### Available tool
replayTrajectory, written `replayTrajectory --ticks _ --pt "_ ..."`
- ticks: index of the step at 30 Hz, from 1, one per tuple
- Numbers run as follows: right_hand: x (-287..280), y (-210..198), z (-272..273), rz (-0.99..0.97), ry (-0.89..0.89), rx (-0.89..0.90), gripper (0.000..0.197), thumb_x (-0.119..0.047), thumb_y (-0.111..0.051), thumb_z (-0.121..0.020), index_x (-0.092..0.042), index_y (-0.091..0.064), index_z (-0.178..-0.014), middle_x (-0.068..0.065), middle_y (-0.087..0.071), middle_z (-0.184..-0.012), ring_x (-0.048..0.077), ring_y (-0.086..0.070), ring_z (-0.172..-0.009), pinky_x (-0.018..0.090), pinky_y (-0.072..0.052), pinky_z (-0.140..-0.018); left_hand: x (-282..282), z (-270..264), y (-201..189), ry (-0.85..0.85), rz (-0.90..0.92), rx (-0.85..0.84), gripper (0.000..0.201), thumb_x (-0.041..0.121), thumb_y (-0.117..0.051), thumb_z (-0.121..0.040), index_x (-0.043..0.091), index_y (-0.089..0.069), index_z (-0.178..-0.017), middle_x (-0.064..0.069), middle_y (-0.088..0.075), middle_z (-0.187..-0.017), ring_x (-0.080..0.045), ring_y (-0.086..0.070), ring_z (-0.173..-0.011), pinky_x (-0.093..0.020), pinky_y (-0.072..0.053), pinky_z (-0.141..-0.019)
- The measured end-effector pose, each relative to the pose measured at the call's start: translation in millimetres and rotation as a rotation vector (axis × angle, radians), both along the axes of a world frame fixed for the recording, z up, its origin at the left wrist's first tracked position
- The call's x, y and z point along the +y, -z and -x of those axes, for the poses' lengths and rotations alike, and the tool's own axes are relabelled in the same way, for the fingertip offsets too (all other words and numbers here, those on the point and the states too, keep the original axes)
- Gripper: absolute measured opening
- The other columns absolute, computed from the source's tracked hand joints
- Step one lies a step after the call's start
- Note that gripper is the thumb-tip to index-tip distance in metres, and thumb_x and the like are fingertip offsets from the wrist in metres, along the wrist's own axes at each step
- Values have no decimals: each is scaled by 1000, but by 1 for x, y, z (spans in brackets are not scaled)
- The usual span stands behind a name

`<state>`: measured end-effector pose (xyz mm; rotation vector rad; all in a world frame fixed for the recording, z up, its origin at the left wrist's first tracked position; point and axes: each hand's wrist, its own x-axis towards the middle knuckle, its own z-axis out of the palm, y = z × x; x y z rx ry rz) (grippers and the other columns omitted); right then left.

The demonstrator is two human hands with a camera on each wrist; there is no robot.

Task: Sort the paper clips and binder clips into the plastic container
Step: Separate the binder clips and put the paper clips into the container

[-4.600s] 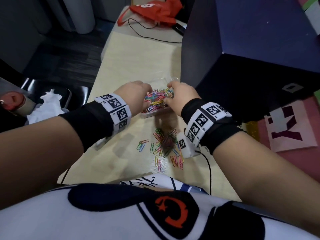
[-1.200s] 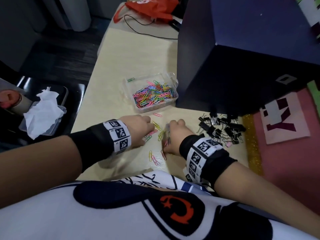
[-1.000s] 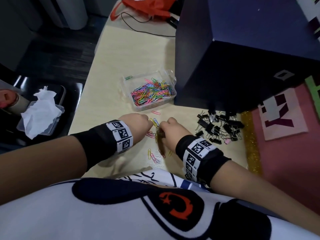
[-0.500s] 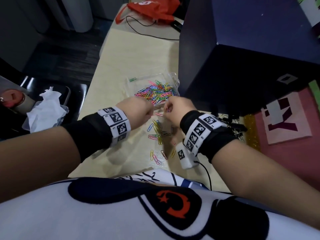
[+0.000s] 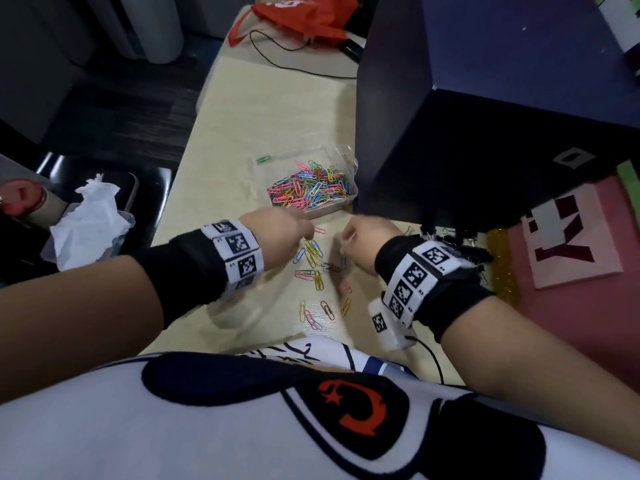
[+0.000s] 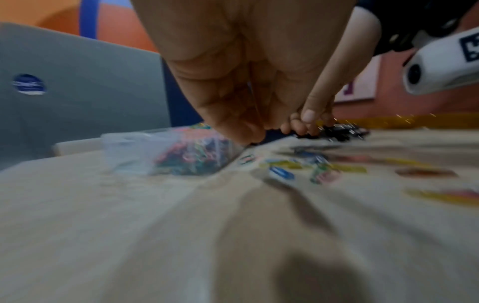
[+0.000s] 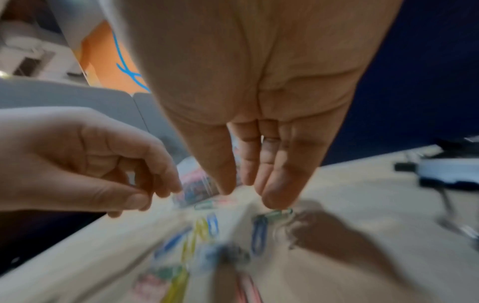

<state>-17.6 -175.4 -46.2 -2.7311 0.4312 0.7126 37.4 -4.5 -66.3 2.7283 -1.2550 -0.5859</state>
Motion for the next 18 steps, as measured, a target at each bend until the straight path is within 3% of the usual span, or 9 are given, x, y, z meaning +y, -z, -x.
replayTrajectory --ticks 2,6,10,15,18 --pt "0 10 11 -41 -7 58 27 -19 -53 -92 -19 -60 -118 5 -61 -120 23 -57 -110 27 -44 -90 -3 6 12 77 -52 9 37 14 -48 -89 21 -54 -125 -5 -52 -121 -29 -56 -110 -40 -50 -89" --pt "-3 20 21 -72 27 12 31 -13 -52 -90 -23 -57 -118 5 -49 -123 23 -56 -110 31 -45 -96 -8 15 23 161 -136 -1 47 13 -49 -87 19 -45 -134 -5 -45 -127 -29 -52 -109 -40 -48 -92" --pt "-3 22 26 39 64 37 44 -5 -46 -88 -14 -42 -131 9 -35 -131 29 -47 -119 38 -44 -98 -9 16 28 121 -161 21 38 13 -48 -89 18 -49 -127 -6 -49 -118 -28 -54 -106 -40 -50 -89" --pt "7 22 34 -78 -75 74 36 -10 -53 -88 -20 -53 -122 6 -47 -125 25 -54 -109 31 -45 -95 -7 13 27 104 -191 37 17 16 -47 -92 17 -56 -106 -7 -55 -109 -29 -59 -96 -37 -51 -82" --pt "-5 10 30 12 -39 112 33 -9 -51 -88 -15 -57 -120 8 -56 -122 26 -56 -110 29 -45 -92 -7 13 27 101 -181 25 19 17 -47 -91 17 -57 -108 -6 -53 -109 -28 -58 -97 -38 -52 -82"
